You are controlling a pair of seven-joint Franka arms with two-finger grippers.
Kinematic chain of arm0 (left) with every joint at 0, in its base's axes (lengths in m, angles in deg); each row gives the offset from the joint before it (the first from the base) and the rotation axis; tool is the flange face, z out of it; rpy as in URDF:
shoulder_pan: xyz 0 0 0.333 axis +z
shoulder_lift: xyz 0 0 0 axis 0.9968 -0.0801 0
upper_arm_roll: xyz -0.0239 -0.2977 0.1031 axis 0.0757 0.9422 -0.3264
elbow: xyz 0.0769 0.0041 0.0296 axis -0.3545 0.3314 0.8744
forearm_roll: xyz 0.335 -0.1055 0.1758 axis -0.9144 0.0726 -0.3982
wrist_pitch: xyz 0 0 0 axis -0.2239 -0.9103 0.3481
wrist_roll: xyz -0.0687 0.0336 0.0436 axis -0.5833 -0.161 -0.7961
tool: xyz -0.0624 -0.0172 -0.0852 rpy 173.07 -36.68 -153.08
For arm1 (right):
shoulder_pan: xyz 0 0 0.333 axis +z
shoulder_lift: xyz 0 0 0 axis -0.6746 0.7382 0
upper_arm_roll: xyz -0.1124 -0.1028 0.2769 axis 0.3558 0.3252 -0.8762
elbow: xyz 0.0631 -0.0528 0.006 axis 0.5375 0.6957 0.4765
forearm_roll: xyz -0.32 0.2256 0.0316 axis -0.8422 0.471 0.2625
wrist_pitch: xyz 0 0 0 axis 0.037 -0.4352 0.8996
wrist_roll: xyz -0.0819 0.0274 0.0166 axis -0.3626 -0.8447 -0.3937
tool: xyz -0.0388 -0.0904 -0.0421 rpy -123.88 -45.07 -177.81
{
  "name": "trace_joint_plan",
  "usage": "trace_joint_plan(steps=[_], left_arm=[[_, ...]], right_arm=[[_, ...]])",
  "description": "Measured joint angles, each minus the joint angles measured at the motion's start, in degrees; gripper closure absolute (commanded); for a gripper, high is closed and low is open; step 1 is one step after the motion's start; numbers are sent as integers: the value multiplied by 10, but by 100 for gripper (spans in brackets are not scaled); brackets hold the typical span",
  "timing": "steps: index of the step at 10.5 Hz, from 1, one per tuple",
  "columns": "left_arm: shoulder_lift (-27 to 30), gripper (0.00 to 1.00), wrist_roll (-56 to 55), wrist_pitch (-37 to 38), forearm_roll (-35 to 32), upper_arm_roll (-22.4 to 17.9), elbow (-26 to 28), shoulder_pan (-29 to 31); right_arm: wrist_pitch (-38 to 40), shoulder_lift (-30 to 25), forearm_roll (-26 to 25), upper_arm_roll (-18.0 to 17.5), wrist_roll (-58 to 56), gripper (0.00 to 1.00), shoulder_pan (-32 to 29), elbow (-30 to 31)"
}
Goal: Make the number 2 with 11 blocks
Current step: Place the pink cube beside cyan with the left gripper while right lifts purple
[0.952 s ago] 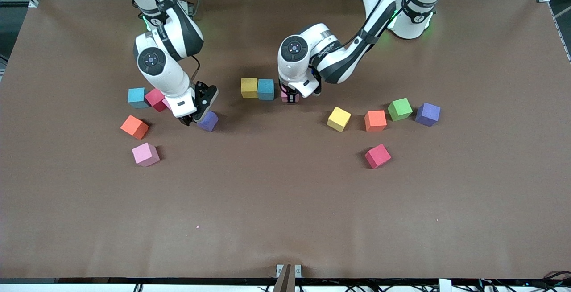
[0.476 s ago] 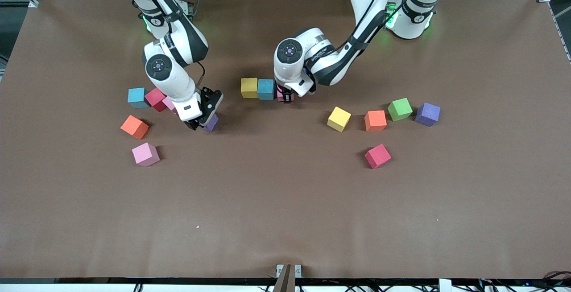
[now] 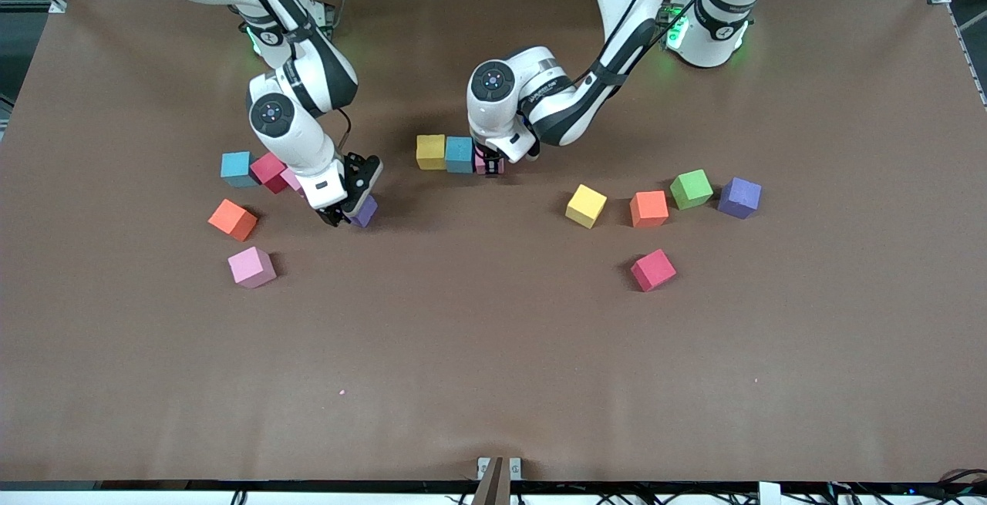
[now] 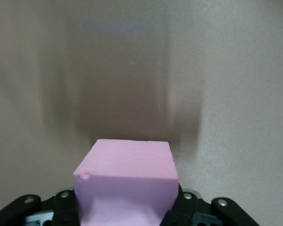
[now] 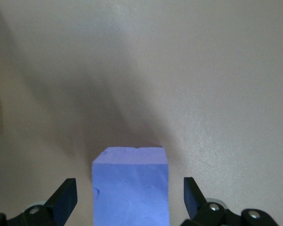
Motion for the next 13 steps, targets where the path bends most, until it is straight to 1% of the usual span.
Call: trace_joint_plan(steps=[2, 6, 7, 8, 9, 10, 12, 13], left_arm=[[-2, 54, -2, -5, -3, 0, 0, 0], [-2, 53, -2, -9, -4, 0, 0, -2], [-3, 53, -2, -11, -4, 0, 0, -3], [-3, 53, -2, -13, -4, 0, 0, -3], [-4, 53, -2, -15, -4, 0, 0, -4], [-4, 53, -2, -15, -4, 0, 0, -6], [-4, 53, -2, -16, -11, 0, 0, -9], [-4, 45, -2, -16, -16, 0, -1, -9]], right_arm=[[0, 5, 0, 1, -2, 0, 0, 1], [-12, 38, 0, 0, -2, 0, 6, 2], [-13, 42, 0, 0, -2, 6, 7, 2], [-13, 44, 0, 0, -2, 31, 7, 2], [-13, 44, 0, 1, -2, 48, 7, 2], [-13, 44, 0, 1, -2, 57, 7, 1], [-13, 43, 0, 2, -2, 68, 7, -1], [-11, 41, 0, 4, -2, 68, 7, -3]])
